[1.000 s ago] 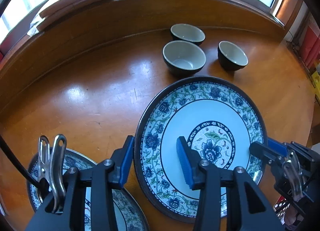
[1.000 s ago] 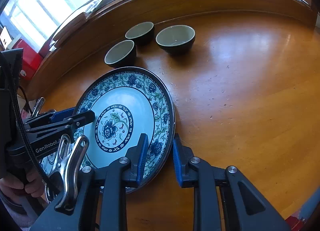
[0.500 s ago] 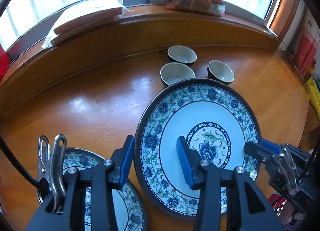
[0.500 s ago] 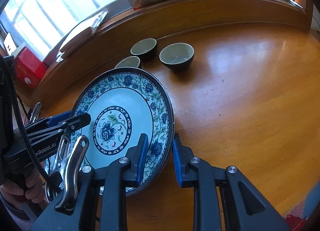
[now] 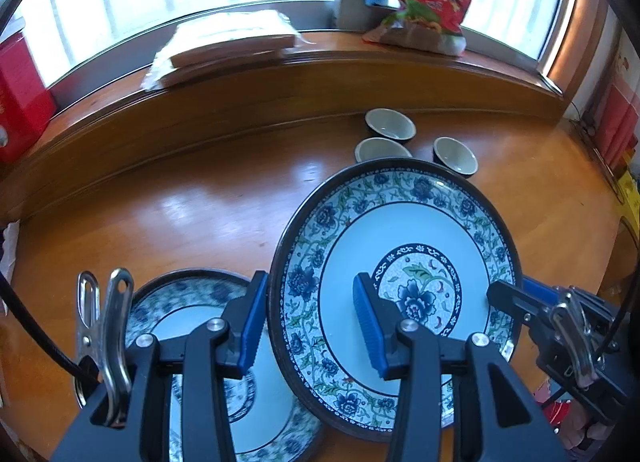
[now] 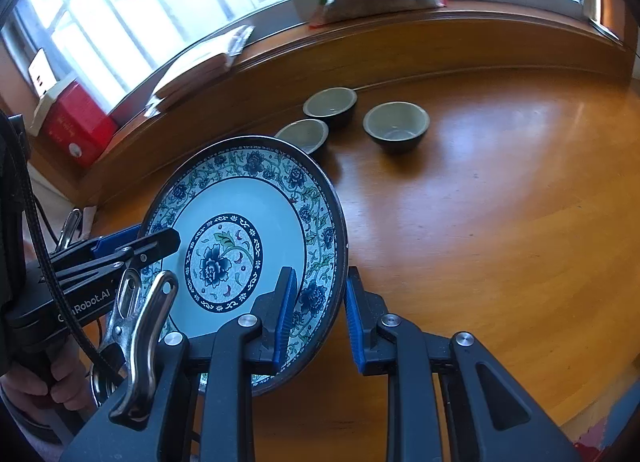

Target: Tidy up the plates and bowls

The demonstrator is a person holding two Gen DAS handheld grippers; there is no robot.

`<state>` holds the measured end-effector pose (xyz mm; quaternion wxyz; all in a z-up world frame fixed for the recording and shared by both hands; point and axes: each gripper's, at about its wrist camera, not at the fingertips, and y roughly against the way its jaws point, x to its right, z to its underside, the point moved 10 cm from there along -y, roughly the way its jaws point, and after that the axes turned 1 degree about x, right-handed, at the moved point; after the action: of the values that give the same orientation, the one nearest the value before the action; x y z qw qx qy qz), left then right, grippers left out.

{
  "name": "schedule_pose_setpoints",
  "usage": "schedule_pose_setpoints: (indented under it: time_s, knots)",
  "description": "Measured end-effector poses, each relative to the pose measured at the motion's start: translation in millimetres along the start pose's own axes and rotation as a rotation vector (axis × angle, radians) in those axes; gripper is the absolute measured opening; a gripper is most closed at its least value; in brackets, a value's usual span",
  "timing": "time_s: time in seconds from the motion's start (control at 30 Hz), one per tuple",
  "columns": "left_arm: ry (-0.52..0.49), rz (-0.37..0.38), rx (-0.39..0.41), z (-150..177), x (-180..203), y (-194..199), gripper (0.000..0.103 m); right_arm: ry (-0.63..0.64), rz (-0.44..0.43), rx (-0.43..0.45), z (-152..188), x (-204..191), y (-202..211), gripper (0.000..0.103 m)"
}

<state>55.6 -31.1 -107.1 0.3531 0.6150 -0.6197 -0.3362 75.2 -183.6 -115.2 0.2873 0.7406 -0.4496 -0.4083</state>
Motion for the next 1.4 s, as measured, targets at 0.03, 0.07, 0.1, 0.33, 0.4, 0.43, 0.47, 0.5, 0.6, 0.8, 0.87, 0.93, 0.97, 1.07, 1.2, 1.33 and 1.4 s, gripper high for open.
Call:
schedule_pose_setpoints:
  time_s: [0.03,0.07,0.1,0.33,0.4,0.43,0.47,0.5,0.6,0.8,0.87,0.93,0.97,1.07,1.2,1.33,1.4]
  knots:
    - [0.004,-0.006,0.001,2,-4,2,0.045,0.007,-0.007,-0.001,1,-5,0,0.025]
    - [0.009,-0.011,0.002,3,-7,3,0.045,0.013,-0.011,-0.003,1,-9,0,0.026]
    - [0.015,-0.015,0.003,5,-11,5,0.045,0.017,-0.014,-0.004,1,-12,-1,0.026]
    - [0.056,-0.036,0.014,12,-34,14,0.045,0.059,-0.034,-0.012,6,-37,-4,0.026]
    - [0.070,-0.042,0.015,15,-42,17,0.045,0.068,-0.039,-0.017,8,-44,-5,0.026]
    - [0.076,-0.045,0.015,17,-46,19,0.045,0.074,-0.041,-0.018,10,-47,-5,0.025]
    - [0.082,-0.049,0.015,18,-50,20,0.045,0.082,-0.044,-0.021,12,-51,-6,0.026]
    - [0.088,-0.052,0.015,20,-54,21,0.045,0.087,-0.046,-0.023,13,-52,-6,0.026]
    - [0.104,-0.062,0.014,26,-64,23,0.045,0.105,-0.053,-0.030,18,-61,-7,0.026]
    - [0.140,-0.078,0.007,41,-87,27,0.045,0.138,-0.061,-0.050,25,-81,-16,0.026]
    - [0.151,-0.086,0.005,46,-94,29,0.045,0.149,-0.062,-0.059,29,-88,-20,0.026]
    - [0.159,-0.092,0.001,51,-100,29,0.045,0.158,-0.063,-0.068,31,-94,-24,0.026]
    - [0.163,-0.096,-0.002,54,-104,28,0.045,0.164,-0.062,-0.073,32,-98,-26,0.026]
    - [0.170,-0.107,-0.013,62,-113,26,0.045,0.180,-0.060,-0.083,36,-105,-30,0.026]
    - [0.182,-0.110,-0.027,70,-122,21,0.045,0.190,-0.057,-0.097,39,-112,-37,0.026]
    - [0.186,-0.108,-0.036,75,-129,15,0.045,0.200,-0.046,-0.109,43,-117,-44,0.026]
    - [0.184,-0.107,-0.040,75,-131,12,0.045,0.204,-0.042,-0.116,42,-119,-48,0.026]
